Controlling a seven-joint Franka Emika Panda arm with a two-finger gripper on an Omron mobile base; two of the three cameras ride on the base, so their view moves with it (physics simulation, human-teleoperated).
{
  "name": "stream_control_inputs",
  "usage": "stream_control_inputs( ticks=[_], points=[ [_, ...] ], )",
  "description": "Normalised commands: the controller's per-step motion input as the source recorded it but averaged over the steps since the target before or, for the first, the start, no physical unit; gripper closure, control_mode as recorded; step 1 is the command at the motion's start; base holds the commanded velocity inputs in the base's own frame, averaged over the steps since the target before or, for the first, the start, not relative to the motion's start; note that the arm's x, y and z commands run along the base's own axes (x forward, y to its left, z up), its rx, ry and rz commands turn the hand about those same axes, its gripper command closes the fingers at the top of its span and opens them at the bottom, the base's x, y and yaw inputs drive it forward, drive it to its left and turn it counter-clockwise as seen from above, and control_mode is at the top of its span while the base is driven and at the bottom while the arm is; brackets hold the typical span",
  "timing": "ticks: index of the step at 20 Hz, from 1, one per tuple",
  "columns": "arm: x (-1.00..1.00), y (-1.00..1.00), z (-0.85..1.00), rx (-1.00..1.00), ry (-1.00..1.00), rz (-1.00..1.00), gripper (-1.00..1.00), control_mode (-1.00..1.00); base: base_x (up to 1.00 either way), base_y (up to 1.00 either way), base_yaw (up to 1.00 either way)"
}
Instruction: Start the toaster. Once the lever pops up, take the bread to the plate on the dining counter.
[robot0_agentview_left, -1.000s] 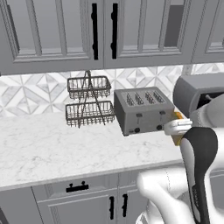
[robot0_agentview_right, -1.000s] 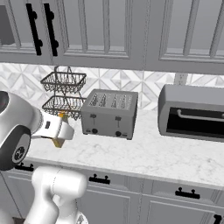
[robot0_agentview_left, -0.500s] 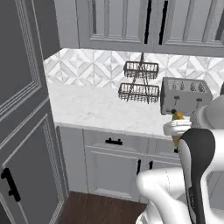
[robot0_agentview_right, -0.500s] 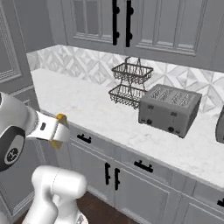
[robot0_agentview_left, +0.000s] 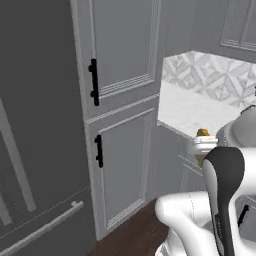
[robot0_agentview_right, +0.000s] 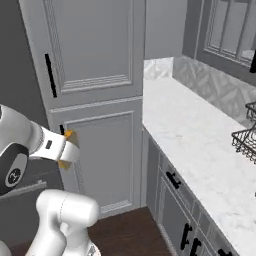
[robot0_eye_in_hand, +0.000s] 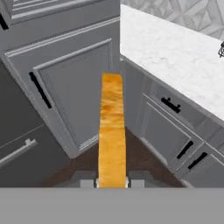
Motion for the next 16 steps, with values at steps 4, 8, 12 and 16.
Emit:
stream_control_inputs(
  ticks=[4,8,12,16],
  points=[
    [0.00,0.00,0.00,0.00,0.00,0.00,1.00,1.00,-0.19,0.00,1.00],
    [0.00,0.00,0.00,0.00,0.00,0.00,1.00,1.00,-0.16,0.00,1.00],
    [0.00,0.00,0.00,0.00,0.00,0.00,1.00,1.00,-0.17,0.00,1.00],
    [0.00,0.00,0.00,0.00,0.00,0.00,1.00,1.00,-0.17,0.00,1.00]
  ],
)
